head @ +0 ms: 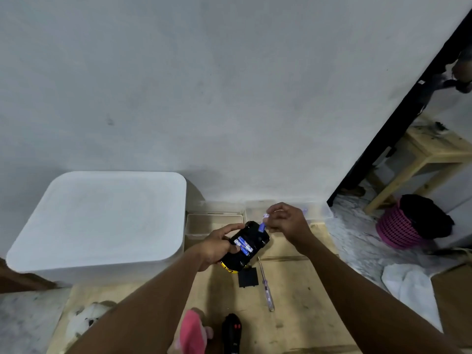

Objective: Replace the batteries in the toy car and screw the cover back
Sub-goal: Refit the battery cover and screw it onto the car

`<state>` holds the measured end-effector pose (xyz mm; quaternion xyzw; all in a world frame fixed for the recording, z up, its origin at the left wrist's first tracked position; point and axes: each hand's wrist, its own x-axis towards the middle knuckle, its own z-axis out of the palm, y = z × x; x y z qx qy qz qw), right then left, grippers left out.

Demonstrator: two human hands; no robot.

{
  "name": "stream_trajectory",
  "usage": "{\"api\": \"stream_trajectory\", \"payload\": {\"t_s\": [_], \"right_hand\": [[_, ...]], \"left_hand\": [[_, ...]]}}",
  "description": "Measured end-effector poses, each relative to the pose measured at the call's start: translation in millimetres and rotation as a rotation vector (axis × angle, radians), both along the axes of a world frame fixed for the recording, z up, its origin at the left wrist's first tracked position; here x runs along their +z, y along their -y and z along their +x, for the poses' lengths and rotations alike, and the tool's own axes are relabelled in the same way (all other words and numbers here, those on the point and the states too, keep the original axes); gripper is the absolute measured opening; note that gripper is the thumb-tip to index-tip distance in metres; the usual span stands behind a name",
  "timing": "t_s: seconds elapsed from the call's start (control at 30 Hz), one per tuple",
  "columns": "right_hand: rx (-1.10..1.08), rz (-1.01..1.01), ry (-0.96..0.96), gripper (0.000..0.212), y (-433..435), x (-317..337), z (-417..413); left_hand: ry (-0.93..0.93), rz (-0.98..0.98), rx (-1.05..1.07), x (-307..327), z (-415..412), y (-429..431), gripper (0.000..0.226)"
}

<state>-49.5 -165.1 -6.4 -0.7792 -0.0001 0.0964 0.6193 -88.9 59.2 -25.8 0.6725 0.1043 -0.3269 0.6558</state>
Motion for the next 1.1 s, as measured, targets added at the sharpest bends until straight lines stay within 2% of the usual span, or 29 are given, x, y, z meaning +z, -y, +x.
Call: {"api": "stream_trajectory", "payload": {"t_s": [0.2, 0.33, 0.4, 0.47, 0.57, 0.67, 0.8, 0.93, 1.1], "right_hand": [[0.3, -0.358, 0.136, 0.016, -25.2, -1.2, -6.2], [0.332, -0.531, 0.173, 0.017, -38.3, -2.4, -8.5], [0.333, -0.601, 0.201, 0.009, -41.3, -3.9, -7.9], [0.319, -0.628, 0.224, 0.003, -40.4, -3.9, -6.6], [0.306, -0.669, 0.241, 0.006, -38.2, -4.1, -6.0], [0.278, -0.566, 0.146, 0.013, -35.4, -6.4, -4.9], [0.316, -0.394, -0.164, 0.034, -31.3, -4.2, 0.2], [0.376, -0.407, -0.337, 0.024, -31.5, 4.0, 5.7], [0.393, -0.495, -0.423, 0.014, -31.9, 9.8, 9.3]], "left_hand": [[-0.003, 0.017, -0.028, 4.2, -2.8, -0.3, 0.064], [-0.001, 0.02, -0.032, 7.8, -5.0, -0.3, 0.063], [0.006, 0.016, -0.031, 10.3, -6.0, 0.6, 0.062], [0.016, 0.015, -0.031, 11.5, -6.2, 1.0, 0.062], [0.031, 0.03, -0.04, 9.5, -6.9, -1.1, 0.064], [0.042, 0.04, -0.053, 8.2, -6.3, -1.8, 0.065], [0.063, 0.081, -0.095, 8.0, -1.8, -3.9, 0.065], [0.085, 0.121, -0.148, 9.4, -1.5, -2.1, 0.064], [0.113, 0.136, -0.176, 2.0, 0.1, 2.2, 0.068]]}}
